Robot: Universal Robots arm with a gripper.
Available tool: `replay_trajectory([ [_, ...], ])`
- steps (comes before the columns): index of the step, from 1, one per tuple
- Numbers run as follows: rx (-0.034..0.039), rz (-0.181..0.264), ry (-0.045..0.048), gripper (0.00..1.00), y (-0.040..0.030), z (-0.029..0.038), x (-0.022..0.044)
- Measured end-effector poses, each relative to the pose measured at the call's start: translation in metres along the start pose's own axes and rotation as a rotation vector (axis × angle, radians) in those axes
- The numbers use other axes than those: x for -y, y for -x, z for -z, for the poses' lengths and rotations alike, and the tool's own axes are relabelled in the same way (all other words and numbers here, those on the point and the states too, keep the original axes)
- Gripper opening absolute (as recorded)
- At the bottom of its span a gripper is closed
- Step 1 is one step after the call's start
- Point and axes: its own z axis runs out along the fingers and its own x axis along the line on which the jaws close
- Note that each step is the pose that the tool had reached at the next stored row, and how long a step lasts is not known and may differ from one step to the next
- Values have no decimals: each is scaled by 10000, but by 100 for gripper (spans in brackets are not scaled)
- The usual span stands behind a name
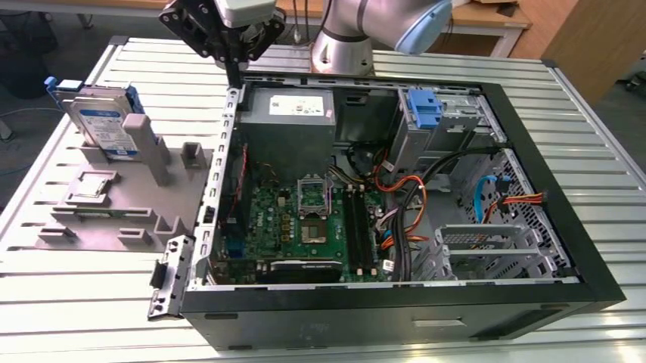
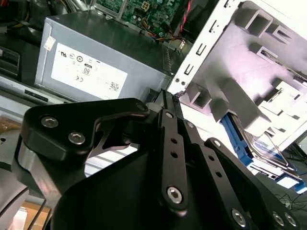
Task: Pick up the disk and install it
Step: 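Reach for the disk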
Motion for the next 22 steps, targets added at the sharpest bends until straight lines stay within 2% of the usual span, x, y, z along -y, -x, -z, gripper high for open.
replay_trajectory([
  [5, -4, -10, 0, 10, -53, -6, -3],
  [16, -5, -9, 0, 10, -56, -7, -2],
  [22, -5, -9, -1, 10, -91, -7, -5],
])
